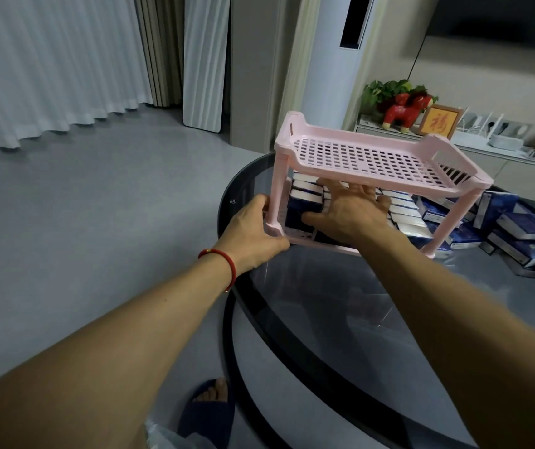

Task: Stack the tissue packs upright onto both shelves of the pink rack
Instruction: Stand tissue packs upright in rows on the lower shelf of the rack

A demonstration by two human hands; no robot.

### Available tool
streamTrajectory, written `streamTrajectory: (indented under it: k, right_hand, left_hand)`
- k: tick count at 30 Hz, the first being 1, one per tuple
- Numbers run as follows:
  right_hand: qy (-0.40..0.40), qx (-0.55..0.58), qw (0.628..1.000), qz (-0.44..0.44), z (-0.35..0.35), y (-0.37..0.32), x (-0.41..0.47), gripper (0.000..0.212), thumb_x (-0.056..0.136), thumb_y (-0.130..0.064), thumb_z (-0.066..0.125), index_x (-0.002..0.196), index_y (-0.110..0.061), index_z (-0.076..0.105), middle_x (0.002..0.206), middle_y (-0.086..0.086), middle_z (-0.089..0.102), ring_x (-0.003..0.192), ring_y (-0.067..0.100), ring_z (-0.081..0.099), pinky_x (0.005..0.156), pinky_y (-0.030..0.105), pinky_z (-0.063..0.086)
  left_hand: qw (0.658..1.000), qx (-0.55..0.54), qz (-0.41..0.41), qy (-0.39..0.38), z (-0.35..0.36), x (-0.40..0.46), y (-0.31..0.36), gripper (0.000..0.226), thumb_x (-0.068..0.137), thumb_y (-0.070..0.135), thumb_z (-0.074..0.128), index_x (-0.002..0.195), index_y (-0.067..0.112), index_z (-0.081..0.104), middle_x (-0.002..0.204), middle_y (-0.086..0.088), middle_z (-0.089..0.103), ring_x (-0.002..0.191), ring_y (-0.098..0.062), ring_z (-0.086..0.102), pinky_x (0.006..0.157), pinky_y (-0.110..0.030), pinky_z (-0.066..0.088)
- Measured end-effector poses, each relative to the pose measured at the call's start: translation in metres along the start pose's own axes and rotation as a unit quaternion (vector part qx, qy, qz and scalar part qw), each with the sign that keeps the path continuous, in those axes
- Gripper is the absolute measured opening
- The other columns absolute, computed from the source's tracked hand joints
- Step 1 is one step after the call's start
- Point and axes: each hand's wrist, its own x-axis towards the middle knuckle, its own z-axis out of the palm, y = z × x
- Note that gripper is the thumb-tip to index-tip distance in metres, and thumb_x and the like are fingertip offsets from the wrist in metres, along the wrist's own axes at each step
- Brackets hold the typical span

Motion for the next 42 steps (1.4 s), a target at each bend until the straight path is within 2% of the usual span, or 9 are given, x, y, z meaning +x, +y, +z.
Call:
streamTrajectory:
  k: [4,9,18,25,29,32,36,40,42]
  right_hand:
    - [-0.030,0.031,0.999,0.028,-0.009,-0.001,0.009,0.079,0.077,-0.058,0.072,0.146,-0.044,0.038,0.163,0.001,0.021,0.148,0.036,0.020,0.117,0.059,0.021]
    - [-0.017,0.063,0.996,0.055,-0.006,-0.002,0.012,0.053,0.082,-0.048,0.072,0.130,-0.043,0.051,0.157,0.003,0.029,0.145,0.037,0.023,0.117,0.057,0.018]
    - [0.052,0.020,0.996,0.069,0.010,-0.006,0.012,0.061,0.080,-0.043,0.064,0.139,-0.039,0.049,0.156,0.005,0.036,0.141,0.036,0.032,0.112,0.058,0.022]
    - [0.113,-0.031,0.992,0.054,0.017,-0.008,0.003,0.063,0.085,-0.048,0.062,0.144,-0.030,0.048,0.154,0.007,0.045,0.139,0.035,0.040,0.112,0.059,0.029]
    - [0.144,-0.056,0.987,0.041,0.019,-0.008,0.000,0.061,0.087,-0.059,0.060,0.137,-0.025,0.055,0.141,0.009,0.058,0.130,0.033,0.050,0.109,0.058,0.034]
    - [0.163,-0.071,0.984,0.008,0.019,-0.007,-0.007,0.066,0.087,-0.063,0.056,0.141,-0.027,0.050,0.143,0.010,0.056,0.133,0.036,0.049,0.109,0.059,0.034]
    - [0.165,-0.071,0.981,-0.068,0.022,-0.007,-0.018,0.066,0.090,-0.056,0.056,0.147,-0.028,0.039,0.151,0.008,0.047,0.141,0.035,0.040,0.112,0.060,0.028]
    - [0.168,-0.083,0.964,-0.189,0.033,0.003,-0.033,0.053,0.092,-0.042,0.057,0.140,-0.025,0.043,0.155,0.011,0.039,0.144,0.033,0.035,0.115,0.063,0.023]
    - [0.148,-0.087,0.965,-0.200,0.034,0.010,-0.034,0.043,0.094,-0.044,0.054,0.134,-0.029,0.049,0.162,0.012,0.029,0.151,0.034,0.024,0.117,0.065,0.018]
  left_hand:
    - [1.000,-0.001,-0.001,0.000,0.000,0.001,-0.001,0.061,0.082,0.016,0.081,0.133,0.022,0.048,0.124,0.003,0.060,0.109,-0.016,0.059,0.069,-0.011,0.040]
    - [1.000,-0.003,-0.001,-0.004,0.000,0.001,-0.001,0.061,0.081,0.017,0.083,0.131,0.022,0.048,0.124,0.003,0.060,0.110,-0.016,0.058,0.074,-0.015,0.042]
    - [1.000,-0.003,0.004,-0.008,-0.001,-0.001,0.000,0.059,0.082,0.016,0.082,0.130,0.022,0.048,0.121,0.004,0.059,0.106,-0.014,0.058,0.069,-0.012,0.041]
    - [1.000,-0.001,0.005,-0.006,-0.002,-0.003,0.002,0.057,0.082,0.015,0.081,0.128,0.022,0.048,0.116,0.007,0.059,0.101,-0.011,0.057,0.067,-0.009,0.038]
    - [1.000,0.005,0.004,-0.005,-0.001,-0.003,0.002,0.059,0.082,0.015,0.081,0.130,0.022,0.047,0.117,0.007,0.058,0.104,-0.013,0.057,0.069,-0.011,0.041]
    - [1.000,0.008,0.000,-0.004,-0.001,-0.004,0.003,0.062,0.083,0.015,0.081,0.133,0.023,0.046,0.121,0.005,0.057,0.109,-0.016,0.057,0.081,-0.022,0.045]
    - [1.000,0.008,-0.001,-0.002,0.000,-0.004,0.005,0.064,0.083,0.015,0.081,0.136,0.023,0.045,0.122,0.006,0.055,0.110,-0.015,0.053,0.090,-0.030,0.048]
    - [1.000,0.007,-0.002,-0.002,0.000,-0.003,0.006,0.065,0.085,0.018,0.080,0.138,0.022,0.045,0.122,0.007,0.054,0.109,-0.013,0.051,0.090,-0.028,0.044]
    - [1.000,0.007,-0.003,-0.001,0.000,-0.004,0.006,0.065,0.085,0.018,0.081,0.139,0.022,0.044,0.122,0.007,0.053,0.109,-0.013,0.050,0.089,-0.027,0.043]
